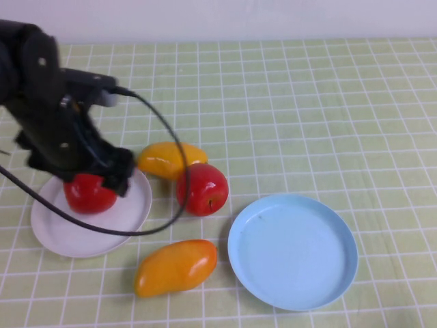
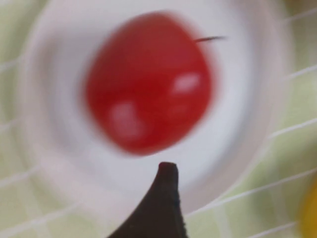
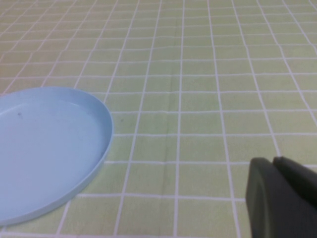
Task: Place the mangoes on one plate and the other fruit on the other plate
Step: Put one type of fruit in the left plate
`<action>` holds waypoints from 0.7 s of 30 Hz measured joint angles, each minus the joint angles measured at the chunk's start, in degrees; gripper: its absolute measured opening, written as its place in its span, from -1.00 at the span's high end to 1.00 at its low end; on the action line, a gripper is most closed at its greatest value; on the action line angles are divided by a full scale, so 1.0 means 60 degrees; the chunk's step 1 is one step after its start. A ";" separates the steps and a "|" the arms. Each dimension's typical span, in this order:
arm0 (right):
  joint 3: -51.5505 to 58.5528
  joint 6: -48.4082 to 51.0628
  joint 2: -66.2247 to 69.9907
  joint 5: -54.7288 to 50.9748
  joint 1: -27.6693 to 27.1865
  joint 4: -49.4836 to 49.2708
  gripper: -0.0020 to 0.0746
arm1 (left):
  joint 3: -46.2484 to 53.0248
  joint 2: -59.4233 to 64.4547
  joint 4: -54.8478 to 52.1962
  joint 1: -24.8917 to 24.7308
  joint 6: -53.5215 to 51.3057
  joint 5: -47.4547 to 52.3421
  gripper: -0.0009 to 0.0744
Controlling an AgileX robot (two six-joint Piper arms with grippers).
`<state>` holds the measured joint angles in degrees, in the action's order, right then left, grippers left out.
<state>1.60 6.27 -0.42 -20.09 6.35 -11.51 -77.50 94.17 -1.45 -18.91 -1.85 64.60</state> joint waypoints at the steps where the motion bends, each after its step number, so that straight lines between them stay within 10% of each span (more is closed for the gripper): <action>1: 0.0000 0.0000 0.0000 0.0000 0.0000 0.0000 0.99 | 0.0000 -0.0018 0.0173 -0.0299 -0.0118 -0.0242 -0.80; 8: 0.0000 0.0000 0.0000 0.0000 0.0000 0.0000 0.99 | -0.0431 0.0378 0.1190 -0.1901 -0.0255 -0.1445 -0.80; 21: 0.0000 0.0000 0.0000 0.0000 0.0000 0.0000 0.99 | -0.3206 0.2481 0.1300 -0.2142 0.3198 0.0289 -0.80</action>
<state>1.60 6.27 -0.42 -20.09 6.35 -11.51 -96.74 109.05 6.35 -31.76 17.34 66.34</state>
